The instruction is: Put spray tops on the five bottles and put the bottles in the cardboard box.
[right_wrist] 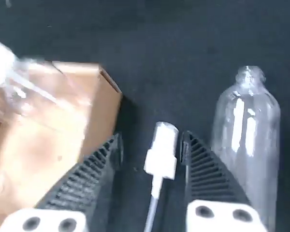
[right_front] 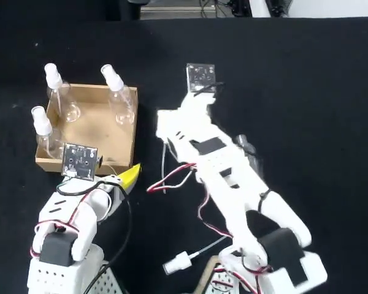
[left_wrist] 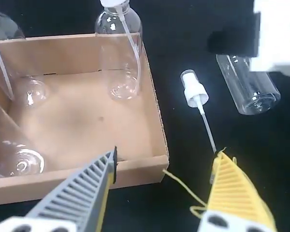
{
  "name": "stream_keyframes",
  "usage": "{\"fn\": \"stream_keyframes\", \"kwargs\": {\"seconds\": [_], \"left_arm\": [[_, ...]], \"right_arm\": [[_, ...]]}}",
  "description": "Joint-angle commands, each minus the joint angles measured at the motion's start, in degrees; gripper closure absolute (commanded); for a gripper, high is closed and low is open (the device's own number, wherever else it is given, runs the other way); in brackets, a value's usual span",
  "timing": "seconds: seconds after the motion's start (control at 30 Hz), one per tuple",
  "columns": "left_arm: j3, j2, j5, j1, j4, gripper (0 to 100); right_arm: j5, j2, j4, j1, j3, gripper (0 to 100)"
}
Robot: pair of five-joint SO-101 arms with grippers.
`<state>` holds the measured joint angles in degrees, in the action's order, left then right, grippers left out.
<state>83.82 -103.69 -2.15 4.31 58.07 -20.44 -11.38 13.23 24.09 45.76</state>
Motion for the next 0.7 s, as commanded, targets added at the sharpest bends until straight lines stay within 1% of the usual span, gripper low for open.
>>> {"fn": "stream_keyframes", "kwargs": {"seconds": [0.0,0.53,0.67], "left_arm": [[-0.5,-0.1,-0.4,0.0,0.4,70],[-0.5,-0.1,-0.4,0.0,0.4,70],[-0.5,-0.1,-0.4,-0.1,0.4,70]], "right_arm": [[-0.4,3.7,-4.2,1.1,-1.4,82.1],[-0.4,24.2,-4.1,0.6,-15.9,82.1],[-0.4,28.2,-3.1,-0.8,-18.6,82.1]]}}
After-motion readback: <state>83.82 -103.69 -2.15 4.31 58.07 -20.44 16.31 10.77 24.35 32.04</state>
